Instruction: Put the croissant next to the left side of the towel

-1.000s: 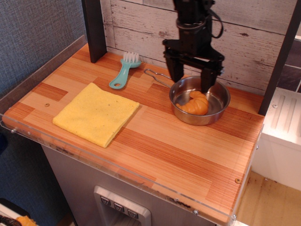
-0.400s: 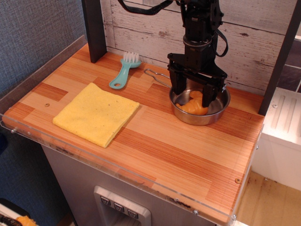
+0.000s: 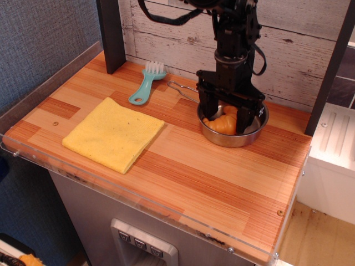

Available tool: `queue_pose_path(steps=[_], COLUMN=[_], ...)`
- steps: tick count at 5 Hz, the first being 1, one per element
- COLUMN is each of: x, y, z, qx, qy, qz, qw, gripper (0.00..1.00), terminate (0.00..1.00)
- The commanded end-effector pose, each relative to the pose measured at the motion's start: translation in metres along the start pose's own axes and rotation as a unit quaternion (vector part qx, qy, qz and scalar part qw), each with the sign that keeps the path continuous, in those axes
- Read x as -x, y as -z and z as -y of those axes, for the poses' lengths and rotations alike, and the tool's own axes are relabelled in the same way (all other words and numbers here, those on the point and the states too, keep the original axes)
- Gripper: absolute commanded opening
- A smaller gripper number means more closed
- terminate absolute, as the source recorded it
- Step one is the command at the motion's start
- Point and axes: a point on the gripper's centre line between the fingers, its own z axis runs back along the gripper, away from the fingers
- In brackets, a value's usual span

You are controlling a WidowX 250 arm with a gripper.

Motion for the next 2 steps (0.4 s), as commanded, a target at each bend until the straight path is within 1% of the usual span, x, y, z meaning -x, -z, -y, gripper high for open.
queue_pose_path(steps=[1,2], x=[-0.0012,-0.0014], y=[-0.0059,-0.0086], z=[0.0087,0.0113], qx=[0.014,0.022], qy=[0.011,0.036], qz=[0.010,0.022], qw=[0.9998,0.9989], gripper=[1.00,0.00], terminate=[0.00,0.00])
